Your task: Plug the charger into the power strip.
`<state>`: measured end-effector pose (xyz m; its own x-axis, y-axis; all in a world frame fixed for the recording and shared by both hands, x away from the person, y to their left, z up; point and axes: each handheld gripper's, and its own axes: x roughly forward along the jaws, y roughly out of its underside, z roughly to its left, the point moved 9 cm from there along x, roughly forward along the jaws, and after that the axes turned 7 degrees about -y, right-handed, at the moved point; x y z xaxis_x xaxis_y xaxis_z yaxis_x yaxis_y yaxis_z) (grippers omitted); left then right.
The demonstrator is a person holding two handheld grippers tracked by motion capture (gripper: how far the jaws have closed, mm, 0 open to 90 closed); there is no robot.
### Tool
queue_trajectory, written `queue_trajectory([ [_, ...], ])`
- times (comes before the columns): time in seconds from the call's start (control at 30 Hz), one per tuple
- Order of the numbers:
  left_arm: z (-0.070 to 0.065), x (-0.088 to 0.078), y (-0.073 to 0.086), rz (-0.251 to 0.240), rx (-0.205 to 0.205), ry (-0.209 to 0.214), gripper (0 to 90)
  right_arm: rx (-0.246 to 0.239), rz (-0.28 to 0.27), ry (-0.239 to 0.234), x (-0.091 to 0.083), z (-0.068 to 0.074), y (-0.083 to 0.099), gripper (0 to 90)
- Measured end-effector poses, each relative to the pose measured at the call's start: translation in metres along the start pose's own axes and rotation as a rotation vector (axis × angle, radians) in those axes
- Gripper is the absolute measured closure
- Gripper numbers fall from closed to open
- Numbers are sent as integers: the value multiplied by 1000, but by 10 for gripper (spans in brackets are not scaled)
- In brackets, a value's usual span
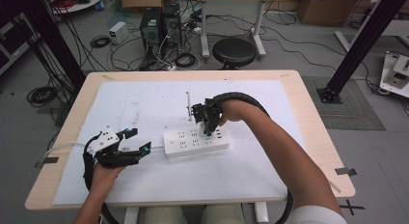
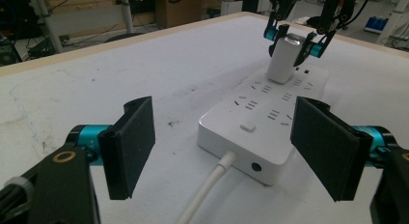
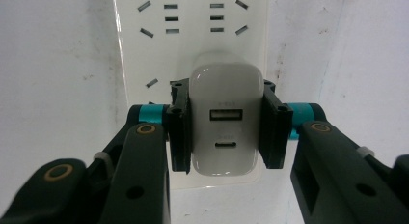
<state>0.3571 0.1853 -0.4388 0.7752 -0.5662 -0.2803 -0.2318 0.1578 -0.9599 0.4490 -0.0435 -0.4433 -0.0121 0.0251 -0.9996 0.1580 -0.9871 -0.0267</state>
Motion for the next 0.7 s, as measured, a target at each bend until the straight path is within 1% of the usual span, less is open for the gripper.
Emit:
queue_trajectory([
  [0.1,-1,0,0,1,-1,4,239,-6,-11,-4,1,-2,-1,642],
  [0.2,0,0,0,-1,-1,3,239,14,3,-20,0,-2,-1,643],
  [0.33,0,0,0,0,1,6,239,29,11,-39,1,-3,-2,642],
  [0.4,0,0,0,-2,-3,7,240,25,29,-40,3,-3,-5,643],
  [0.43,0,0,0,-2,-3,7,239,25,29,-40,3,-3,-5,643],
  [0.47,0,0,0,-5,-6,5,240,36,31,-47,4,-4,-5,643],
  [0.6,1,0,0,-8,-6,5,240,38,35,-49,4,-4,-4,642],
  [0.63,1,0,0,-7,-8,7,239,41,26,-39,5,-4,-4,641],
  [0.7,1,0,0,-7,-9,7,239,46,16,-42,5,-4,-4,641],
])
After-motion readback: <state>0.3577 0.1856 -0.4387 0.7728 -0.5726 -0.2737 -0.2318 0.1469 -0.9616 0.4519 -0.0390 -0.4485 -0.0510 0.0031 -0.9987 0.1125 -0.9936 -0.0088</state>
